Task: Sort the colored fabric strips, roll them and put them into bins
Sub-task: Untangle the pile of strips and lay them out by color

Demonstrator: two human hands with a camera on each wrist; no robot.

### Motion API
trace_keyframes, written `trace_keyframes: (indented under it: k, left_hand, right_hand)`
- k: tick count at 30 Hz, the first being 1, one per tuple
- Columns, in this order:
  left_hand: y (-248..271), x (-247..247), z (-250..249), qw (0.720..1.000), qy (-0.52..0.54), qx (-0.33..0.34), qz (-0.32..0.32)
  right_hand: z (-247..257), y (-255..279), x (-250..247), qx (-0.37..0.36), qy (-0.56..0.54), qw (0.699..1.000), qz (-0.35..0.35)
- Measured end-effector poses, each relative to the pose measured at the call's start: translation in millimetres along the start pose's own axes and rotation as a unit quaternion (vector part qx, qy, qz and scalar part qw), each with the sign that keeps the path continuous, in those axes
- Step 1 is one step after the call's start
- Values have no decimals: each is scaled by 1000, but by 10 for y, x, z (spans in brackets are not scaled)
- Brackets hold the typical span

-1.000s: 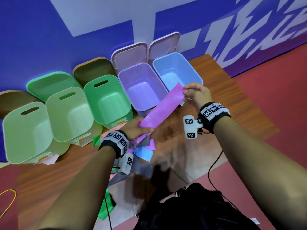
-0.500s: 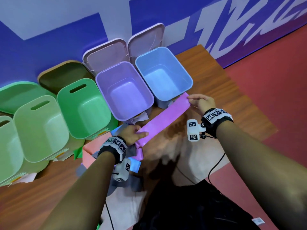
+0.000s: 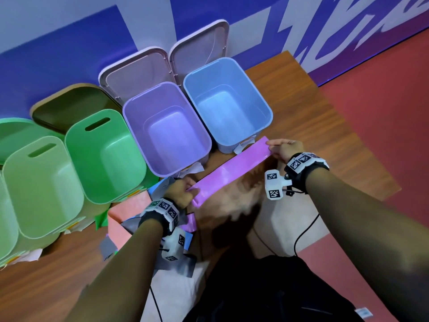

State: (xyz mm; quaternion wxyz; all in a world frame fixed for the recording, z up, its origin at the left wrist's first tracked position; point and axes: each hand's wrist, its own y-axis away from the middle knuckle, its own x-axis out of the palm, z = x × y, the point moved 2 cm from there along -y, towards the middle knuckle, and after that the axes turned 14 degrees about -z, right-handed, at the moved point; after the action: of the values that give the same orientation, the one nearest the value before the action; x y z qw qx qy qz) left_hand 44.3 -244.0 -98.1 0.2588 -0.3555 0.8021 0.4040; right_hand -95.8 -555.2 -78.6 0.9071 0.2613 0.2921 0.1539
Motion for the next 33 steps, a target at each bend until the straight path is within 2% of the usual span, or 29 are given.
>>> trace_keyframes:
  k: [12, 20, 24, 25, 29, 33]
  left_hand:
    - [-55, 38, -1, 997, -6, 47, -62]
    - [-103, 31, -5, 995, -81, 31, -40]
    - [-77, 15, 47, 998, -60, 12, -36]
    - [-67, -1, 52, 998, -60, 11, -36]
    - [-17, -79, 42, 995, -82, 28, -47]
    - [54, -132, -40, 995, -78, 24, -64]
  right_hand:
    - [-271, -328, 205, 21, 60, 998, 4]
    - [-249, -296, 218, -26, 99, 995, -4]
    - [-174, -202, 224, -48, 69, 996, -29]
    - [-166, -166, 254, -42, 56, 998, -9]
    - [-164, 37, 445, 14, 33, 987, 158]
    - [-175, 336, 583, 12, 52, 966, 254]
